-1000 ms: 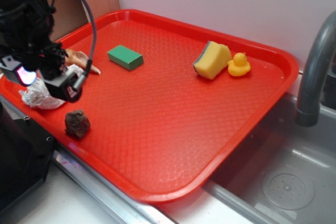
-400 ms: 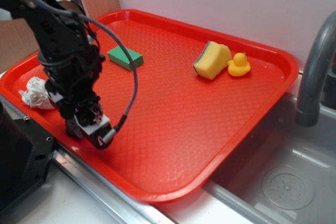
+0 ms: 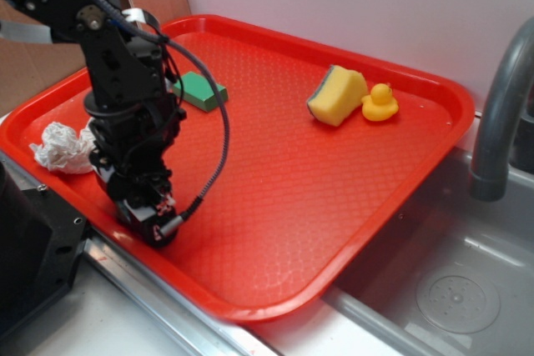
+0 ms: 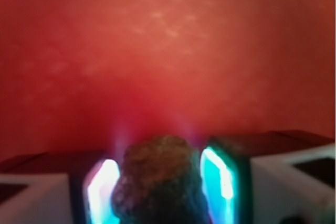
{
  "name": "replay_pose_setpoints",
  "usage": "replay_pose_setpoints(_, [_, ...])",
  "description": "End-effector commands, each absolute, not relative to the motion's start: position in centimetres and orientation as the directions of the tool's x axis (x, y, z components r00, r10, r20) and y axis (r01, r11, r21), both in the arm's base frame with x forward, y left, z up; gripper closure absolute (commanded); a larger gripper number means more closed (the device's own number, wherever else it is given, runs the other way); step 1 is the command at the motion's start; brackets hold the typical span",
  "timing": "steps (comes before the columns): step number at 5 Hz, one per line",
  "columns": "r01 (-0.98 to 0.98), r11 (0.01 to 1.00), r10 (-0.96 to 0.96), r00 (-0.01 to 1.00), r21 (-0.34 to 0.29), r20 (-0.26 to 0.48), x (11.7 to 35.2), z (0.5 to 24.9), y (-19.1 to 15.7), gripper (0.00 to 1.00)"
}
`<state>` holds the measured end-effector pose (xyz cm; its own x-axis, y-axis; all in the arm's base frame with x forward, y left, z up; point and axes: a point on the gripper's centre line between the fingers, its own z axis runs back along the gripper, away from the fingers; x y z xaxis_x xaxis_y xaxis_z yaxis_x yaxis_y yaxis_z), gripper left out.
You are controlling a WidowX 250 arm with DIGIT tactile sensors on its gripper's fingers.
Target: Grab the rock.
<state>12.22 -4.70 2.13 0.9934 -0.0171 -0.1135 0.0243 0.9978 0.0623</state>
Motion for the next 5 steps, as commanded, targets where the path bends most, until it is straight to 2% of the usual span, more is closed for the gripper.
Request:
replay_pose_setpoints(1, [0.046,0.997,-0.052,0.993,0.058,0.110,14.3,11.5,-1.9,1.00])
replay_pose_setpoints(2, [0.003,0.997,-0.016,0.987,0.078,0.161,16.3,16.6,-1.9,1.00])
replay_pose_setpoints(3, [-0.038,0.998,0.028,0.982,0.051,0.185,19.0,21.7,-2.0,1.00])
replay_pose_setpoints(4, [-0.092,0.993,0.078,0.980,0.068,0.186,19.4,25.2,-1.2,1.00])
replay_pose_setpoints(5, [-0.085,0.982,0.051,0.980,0.166,0.195,18.9,24.6,-0.9,1.00])
